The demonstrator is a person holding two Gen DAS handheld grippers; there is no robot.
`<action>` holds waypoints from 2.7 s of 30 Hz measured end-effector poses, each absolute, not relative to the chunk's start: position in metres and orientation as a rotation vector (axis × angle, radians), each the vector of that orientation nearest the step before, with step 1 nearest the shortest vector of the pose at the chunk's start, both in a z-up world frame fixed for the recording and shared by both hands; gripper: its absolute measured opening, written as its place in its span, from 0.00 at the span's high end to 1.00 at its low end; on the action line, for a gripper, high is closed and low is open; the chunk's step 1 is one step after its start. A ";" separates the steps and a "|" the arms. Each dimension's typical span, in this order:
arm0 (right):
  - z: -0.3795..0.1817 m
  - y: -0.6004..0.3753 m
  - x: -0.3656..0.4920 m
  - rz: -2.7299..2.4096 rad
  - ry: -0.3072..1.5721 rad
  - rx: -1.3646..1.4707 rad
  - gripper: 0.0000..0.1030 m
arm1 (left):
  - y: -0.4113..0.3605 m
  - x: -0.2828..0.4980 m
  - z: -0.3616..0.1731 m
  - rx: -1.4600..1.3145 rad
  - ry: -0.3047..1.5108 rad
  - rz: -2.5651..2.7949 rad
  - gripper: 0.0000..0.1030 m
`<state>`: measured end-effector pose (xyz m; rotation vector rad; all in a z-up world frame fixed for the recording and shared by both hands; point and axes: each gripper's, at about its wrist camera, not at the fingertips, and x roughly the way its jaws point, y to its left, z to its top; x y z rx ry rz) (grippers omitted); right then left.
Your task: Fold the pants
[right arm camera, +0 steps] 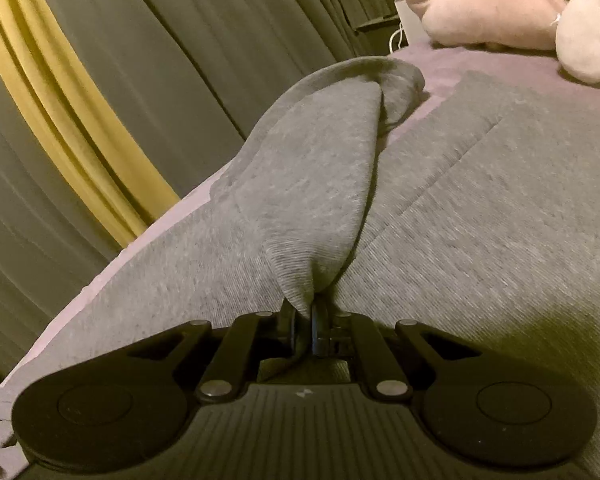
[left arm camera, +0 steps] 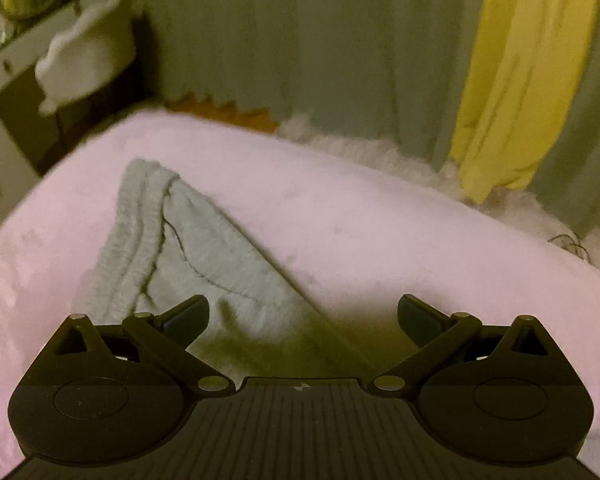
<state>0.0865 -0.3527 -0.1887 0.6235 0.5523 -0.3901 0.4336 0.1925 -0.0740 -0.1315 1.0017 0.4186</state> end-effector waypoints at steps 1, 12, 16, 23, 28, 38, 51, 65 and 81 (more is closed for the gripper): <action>-0.188 -0.348 0.084 -0.391 0.548 0.619 0.95 | 0.198 0.439 -0.082 -0.155 1.030 0.431 0.00; -0.192 -0.355 0.095 -0.380 0.542 0.643 0.95 | 0.242 0.428 -0.095 -0.399 1.093 0.472 0.71; -0.190 -0.365 0.095 -0.345 0.564 0.692 0.95 | 0.249 0.409 -0.063 -0.419 1.055 0.435 0.80; -0.151 -0.389 0.078 -0.294 0.559 0.886 0.95 | 0.252 0.329 0.010 -0.408 0.920 0.280 0.83; -0.097 -0.417 0.025 -0.266 0.492 0.946 0.95 | 0.262 0.237 0.015 -0.443 0.859 0.201 0.83; -0.127 -0.404 -0.005 -0.459 0.882 0.713 0.85 | 0.267 0.163 -0.117 -0.387 1.047 0.341 0.63; -0.116 -0.319 0.092 -0.299 0.873 -0.133 0.30 | 0.229 0.151 -0.093 -0.197 0.889 0.382 0.13; -0.119 -0.408 0.094 -0.482 0.789 0.292 0.92 | 0.218 0.144 -0.097 -0.214 0.921 0.347 0.15; -0.147 -0.507 -0.007 -0.566 0.640 0.859 0.62 | 0.207 0.152 -0.110 -0.357 1.001 0.215 0.16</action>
